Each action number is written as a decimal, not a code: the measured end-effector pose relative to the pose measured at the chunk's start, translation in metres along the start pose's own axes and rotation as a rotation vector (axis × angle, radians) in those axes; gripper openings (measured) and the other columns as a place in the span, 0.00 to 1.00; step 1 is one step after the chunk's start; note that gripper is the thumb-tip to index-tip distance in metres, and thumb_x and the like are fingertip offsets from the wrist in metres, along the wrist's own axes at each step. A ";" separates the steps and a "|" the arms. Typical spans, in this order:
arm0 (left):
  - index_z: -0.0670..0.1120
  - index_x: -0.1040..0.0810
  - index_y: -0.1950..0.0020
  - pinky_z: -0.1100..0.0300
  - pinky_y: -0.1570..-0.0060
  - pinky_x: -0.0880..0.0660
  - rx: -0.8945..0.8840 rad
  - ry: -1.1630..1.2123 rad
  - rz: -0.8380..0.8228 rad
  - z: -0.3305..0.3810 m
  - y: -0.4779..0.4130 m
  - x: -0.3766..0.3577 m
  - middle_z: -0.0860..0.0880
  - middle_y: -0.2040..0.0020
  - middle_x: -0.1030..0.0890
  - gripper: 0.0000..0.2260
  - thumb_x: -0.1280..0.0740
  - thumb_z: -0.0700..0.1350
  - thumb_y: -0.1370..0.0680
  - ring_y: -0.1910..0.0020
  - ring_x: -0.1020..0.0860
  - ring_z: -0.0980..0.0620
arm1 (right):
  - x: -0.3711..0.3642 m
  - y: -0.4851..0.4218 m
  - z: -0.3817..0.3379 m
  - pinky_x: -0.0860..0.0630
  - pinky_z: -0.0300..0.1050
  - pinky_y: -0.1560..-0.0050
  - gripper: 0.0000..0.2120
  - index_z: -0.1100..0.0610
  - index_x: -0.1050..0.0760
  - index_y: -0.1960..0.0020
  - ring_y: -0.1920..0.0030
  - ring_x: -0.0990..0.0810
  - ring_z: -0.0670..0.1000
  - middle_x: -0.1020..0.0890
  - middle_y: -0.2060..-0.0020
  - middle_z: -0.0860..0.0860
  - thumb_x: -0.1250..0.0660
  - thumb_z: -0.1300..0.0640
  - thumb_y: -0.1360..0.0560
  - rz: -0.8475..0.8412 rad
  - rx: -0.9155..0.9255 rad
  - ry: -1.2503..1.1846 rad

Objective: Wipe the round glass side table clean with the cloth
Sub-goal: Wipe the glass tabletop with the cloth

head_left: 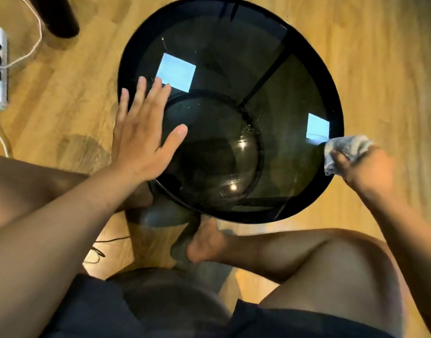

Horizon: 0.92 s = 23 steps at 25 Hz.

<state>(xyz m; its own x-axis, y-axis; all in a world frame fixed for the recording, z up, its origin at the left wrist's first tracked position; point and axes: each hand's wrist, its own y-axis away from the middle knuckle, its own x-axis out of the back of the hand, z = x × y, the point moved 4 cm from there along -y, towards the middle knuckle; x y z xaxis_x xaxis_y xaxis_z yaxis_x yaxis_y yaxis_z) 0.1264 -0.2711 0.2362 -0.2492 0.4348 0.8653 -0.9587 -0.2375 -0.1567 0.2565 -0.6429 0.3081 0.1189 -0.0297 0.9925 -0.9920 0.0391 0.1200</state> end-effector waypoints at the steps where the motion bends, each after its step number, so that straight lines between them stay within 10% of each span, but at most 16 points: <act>1: 0.45 0.46 0.20 0.41 0.22 0.55 -0.003 0.004 0.001 -0.001 0.000 0.001 0.44 0.19 0.45 0.32 0.53 0.62 0.20 0.19 0.51 0.44 | 0.003 0.001 0.000 0.30 0.47 0.60 0.20 0.62 0.27 0.57 0.55 0.18 0.66 0.19 0.58 0.64 0.34 0.43 0.29 0.002 -0.048 0.012; 10: 0.47 0.46 0.20 0.54 0.23 0.60 0.109 0.375 0.033 -0.007 -0.003 0.007 0.46 0.19 0.46 0.30 0.54 0.58 0.21 0.20 0.54 0.53 | -0.041 0.160 -0.242 0.22 0.51 0.54 0.20 0.57 0.26 0.43 0.53 0.19 0.57 0.19 0.52 0.55 0.29 0.46 0.29 -0.212 0.512 -0.462; 17: 0.45 0.42 0.22 0.43 0.22 0.58 0.069 0.133 0.103 -0.002 -0.001 0.002 0.44 0.20 0.40 0.27 0.53 0.56 0.18 0.20 0.48 0.43 | -0.002 0.028 -0.011 0.31 0.46 0.59 0.27 0.65 0.24 0.51 0.52 0.18 0.65 0.18 0.55 0.66 0.39 0.41 0.32 0.014 -0.014 0.043; 23: 0.46 0.43 0.21 0.42 0.22 0.55 0.034 0.125 0.130 -0.003 -0.002 -0.001 0.45 0.20 0.41 0.29 0.55 0.59 0.18 0.20 0.48 0.44 | -0.026 0.071 -0.146 0.24 0.52 0.51 0.23 0.59 0.25 0.44 0.49 0.18 0.64 0.16 0.51 0.60 0.33 0.42 0.28 0.104 0.109 -0.048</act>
<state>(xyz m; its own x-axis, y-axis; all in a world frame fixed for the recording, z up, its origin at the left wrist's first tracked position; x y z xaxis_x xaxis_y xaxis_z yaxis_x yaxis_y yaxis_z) 0.1279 -0.2679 0.2344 -0.3877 0.5028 0.7726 -0.9127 -0.3269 -0.2453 0.1895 -0.4939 0.2941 0.0152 -0.0793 0.9967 -0.9979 -0.0636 0.0101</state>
